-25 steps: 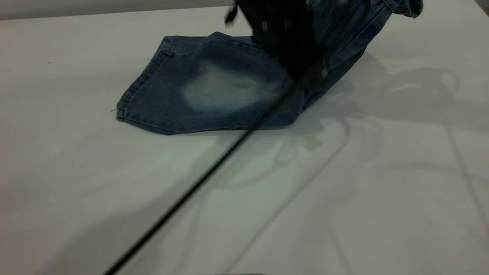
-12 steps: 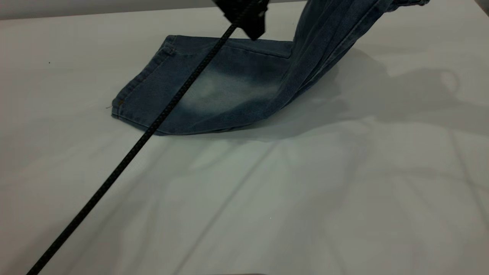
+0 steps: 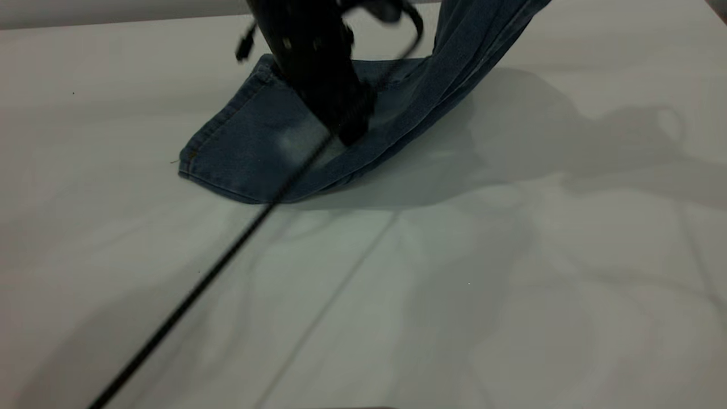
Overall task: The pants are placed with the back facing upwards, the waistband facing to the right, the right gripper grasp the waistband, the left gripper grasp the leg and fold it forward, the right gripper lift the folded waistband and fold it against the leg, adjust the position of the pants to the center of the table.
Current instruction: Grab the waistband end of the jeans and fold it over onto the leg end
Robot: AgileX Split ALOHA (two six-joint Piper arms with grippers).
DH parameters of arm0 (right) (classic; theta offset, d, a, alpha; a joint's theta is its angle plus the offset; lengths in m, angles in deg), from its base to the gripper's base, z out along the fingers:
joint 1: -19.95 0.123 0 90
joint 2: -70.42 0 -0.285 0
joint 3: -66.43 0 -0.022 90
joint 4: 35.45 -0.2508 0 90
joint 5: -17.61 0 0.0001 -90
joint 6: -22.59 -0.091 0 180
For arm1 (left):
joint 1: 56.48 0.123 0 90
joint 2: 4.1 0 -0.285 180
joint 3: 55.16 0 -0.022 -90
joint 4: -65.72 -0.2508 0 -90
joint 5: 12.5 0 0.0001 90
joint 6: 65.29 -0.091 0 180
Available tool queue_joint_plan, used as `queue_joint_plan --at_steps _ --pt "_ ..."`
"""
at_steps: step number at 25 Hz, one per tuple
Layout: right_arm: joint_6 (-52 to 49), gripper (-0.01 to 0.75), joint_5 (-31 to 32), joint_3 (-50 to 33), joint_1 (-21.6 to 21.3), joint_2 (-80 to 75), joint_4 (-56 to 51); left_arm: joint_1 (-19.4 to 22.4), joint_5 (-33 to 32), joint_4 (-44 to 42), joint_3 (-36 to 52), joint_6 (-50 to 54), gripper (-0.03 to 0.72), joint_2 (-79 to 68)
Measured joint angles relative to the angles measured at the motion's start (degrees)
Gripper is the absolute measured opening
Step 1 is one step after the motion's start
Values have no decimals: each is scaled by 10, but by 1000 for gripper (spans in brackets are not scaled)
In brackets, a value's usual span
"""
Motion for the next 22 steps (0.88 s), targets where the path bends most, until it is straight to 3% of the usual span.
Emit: queue_joint_plan --at_steps 7,10,22 --pt "7 59 17 0 0 1 -15 -57 37 26 0 0 547 -13" --pt "9 59 19 0 0 2 -14 -63 38 24 0 0 547 -13" --pt "27 59 14 0 2 2 -4 20 5 -22 1 4 547 103"
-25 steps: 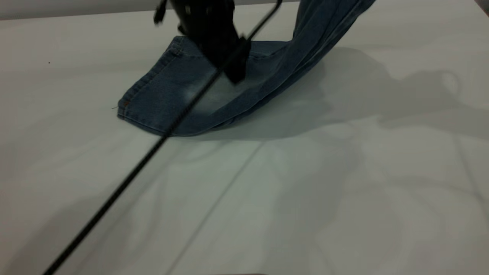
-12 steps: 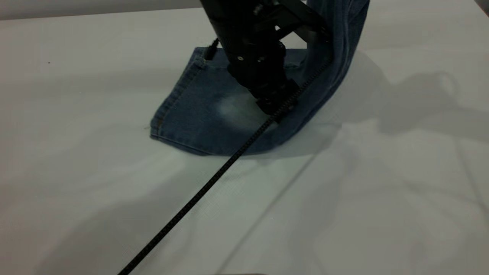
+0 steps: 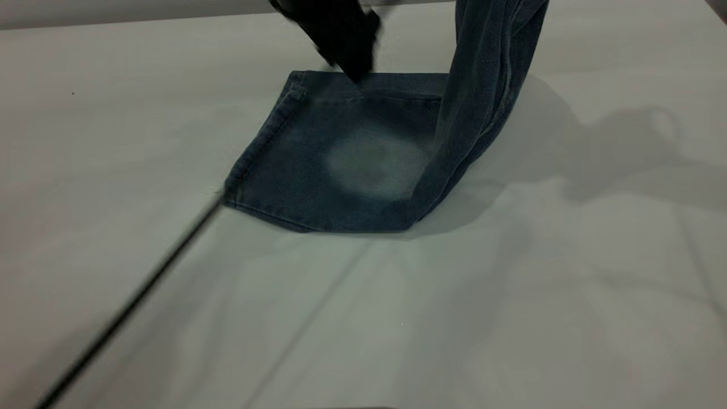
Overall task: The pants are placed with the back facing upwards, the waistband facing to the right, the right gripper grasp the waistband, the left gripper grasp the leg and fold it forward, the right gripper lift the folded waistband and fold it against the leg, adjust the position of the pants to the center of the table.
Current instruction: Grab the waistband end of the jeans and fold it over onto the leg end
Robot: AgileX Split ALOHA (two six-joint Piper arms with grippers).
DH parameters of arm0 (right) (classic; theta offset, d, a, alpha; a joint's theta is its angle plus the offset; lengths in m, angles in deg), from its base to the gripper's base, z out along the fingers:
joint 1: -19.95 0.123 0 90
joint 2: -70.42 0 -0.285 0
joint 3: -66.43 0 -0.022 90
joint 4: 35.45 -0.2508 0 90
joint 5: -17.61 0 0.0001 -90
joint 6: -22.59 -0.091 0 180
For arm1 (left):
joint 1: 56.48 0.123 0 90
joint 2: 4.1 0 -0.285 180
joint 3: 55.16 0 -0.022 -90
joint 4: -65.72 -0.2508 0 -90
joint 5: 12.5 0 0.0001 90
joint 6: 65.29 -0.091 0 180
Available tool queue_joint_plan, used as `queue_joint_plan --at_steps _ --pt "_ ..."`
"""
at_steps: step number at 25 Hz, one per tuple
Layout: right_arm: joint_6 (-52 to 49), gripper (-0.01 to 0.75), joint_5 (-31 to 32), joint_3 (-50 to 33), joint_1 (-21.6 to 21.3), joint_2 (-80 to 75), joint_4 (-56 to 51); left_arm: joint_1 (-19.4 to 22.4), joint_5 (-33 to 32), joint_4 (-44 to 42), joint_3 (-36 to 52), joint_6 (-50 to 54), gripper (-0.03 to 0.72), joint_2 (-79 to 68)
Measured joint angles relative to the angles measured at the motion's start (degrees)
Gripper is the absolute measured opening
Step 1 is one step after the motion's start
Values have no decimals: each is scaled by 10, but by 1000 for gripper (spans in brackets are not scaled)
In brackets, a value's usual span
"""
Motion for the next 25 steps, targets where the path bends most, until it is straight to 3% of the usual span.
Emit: queue_joint_plan --at_steps 5,12,16,21,25 --pt "2 59 -30 0 41 -11 1 35 -2 -7 0 19 547 99" --pt "29 59 -161 0 151 -71 -23 36 -7 -5 0 28 547 240" --pt "93 60 -221 0 196 -112 -95 36 -16 -3 0 56 547 295" --pt "194 72 -252 0 236 -164 -206 36 -38 17 0 77 547 326" --pt "234 153 -278 0 253 -195 -266 36 -76 53 1 78 547 327"
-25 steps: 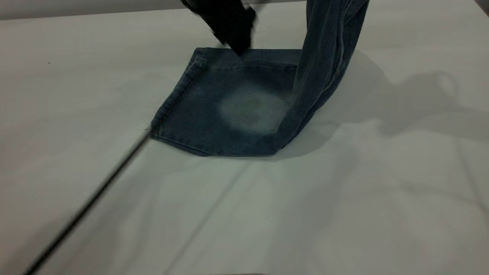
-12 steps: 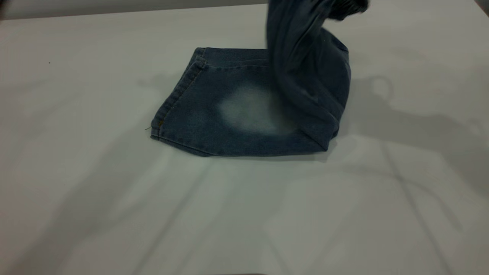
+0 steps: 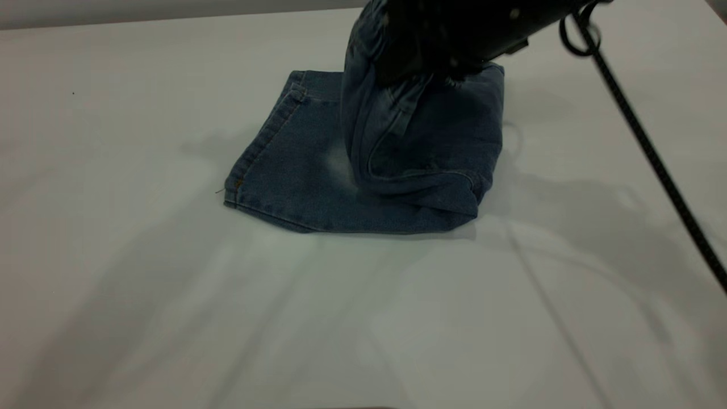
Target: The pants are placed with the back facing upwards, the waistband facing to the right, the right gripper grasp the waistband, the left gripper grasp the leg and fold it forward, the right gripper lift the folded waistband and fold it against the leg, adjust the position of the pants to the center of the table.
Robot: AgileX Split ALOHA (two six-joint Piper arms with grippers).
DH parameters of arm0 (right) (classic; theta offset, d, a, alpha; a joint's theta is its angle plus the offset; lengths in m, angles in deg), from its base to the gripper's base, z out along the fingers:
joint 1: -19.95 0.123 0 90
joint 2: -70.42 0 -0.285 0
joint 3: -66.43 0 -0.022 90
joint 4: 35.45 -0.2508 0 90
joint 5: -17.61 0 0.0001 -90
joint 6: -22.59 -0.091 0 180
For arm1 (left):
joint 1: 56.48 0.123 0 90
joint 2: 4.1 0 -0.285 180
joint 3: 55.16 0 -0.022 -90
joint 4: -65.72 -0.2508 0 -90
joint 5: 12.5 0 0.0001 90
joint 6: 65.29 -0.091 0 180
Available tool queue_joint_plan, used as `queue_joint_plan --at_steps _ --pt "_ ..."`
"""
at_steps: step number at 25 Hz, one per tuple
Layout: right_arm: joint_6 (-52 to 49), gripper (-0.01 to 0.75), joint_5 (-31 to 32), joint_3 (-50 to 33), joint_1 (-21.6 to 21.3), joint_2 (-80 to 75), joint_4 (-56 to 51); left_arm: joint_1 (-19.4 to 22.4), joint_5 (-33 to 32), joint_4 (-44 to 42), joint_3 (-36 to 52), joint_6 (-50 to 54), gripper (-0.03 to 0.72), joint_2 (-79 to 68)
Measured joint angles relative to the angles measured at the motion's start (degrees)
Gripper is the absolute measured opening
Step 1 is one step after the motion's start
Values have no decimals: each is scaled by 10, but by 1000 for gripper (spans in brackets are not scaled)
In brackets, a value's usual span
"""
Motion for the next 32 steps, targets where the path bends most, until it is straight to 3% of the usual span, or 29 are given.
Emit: queue_joint_plan --at_steps 2,7,10,16,21,25,28,32 --pt "4 243 -8 0 1 -6 -11 0 -14 14 0 0 547 0" --pt "-5 551 -7 1 5 -9 -12 0 -33 26 0 0 547 0" --pt "-15 659 -2 11 21 -9 -8 0 -37 27 0 0 547 0" --pt "-45 662 -6 60 83 -9 32 0 -39 29 0 -3 547 0" --pt "-62 617 -83 90 131 -9 64 0 -40 37 0 -7 547 0" --pt "-104 591 -114 100 136 -10 67 0 -40 39 0 -8 547 0" --pt "-198 588 -136 105 134 -16 67 0 -40 39 0 -9 547 0" --pt "-317 586 -112 108 130 -23 123 0 -41 40 0 -9 547 0"
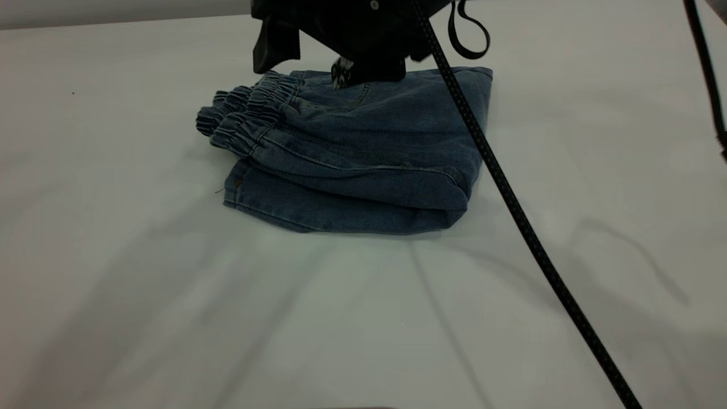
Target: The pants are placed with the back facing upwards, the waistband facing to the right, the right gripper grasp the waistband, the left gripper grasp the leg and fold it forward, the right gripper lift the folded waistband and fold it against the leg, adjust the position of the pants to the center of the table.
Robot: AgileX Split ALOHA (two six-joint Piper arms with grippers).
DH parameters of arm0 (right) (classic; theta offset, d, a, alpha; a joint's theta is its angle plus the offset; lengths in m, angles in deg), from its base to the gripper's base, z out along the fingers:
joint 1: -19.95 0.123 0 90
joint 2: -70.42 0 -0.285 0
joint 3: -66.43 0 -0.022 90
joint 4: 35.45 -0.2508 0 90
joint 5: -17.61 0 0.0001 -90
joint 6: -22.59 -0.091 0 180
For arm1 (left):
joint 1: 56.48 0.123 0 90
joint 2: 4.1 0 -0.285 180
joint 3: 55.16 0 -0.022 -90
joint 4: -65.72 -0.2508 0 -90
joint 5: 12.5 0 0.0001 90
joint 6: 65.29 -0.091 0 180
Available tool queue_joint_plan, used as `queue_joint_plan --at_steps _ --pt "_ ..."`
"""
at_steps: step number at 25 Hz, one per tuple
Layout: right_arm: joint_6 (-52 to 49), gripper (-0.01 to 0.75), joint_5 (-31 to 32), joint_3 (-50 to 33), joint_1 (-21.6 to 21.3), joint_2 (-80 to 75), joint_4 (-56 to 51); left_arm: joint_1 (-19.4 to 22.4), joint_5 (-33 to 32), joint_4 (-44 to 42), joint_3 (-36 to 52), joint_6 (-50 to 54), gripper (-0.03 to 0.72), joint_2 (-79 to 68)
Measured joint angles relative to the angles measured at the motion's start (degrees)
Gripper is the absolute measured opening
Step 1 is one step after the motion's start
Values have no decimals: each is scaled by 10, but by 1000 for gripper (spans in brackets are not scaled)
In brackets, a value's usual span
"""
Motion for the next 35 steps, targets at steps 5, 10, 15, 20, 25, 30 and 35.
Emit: queue_joint_plan --at_steps 5,10,15,20,25,30,35 --pt "-132 580 109 38 0 -6 190 0 0 0 0 -13 547 0" --pt "-398 557 209 120 0 -6 450 0 0 -1 0 -13 547 1" --pt "-691 546 299 222 0 -47 700 0 1 -1 0 -15 547 17" --pt "-828 540 395 348 0 -135 739 0 1 -1 0 -15 547 21" --pt "-912 519 420 484 0 -205 711 0 0 0 0 -15 547 21" --pt "-996 512 419 531 4 -243 719 0 -1 2 0 -15 547 21" --pt "-1057 512 420 532 5 -290 723 0 -3 11 0 -15 547 21"
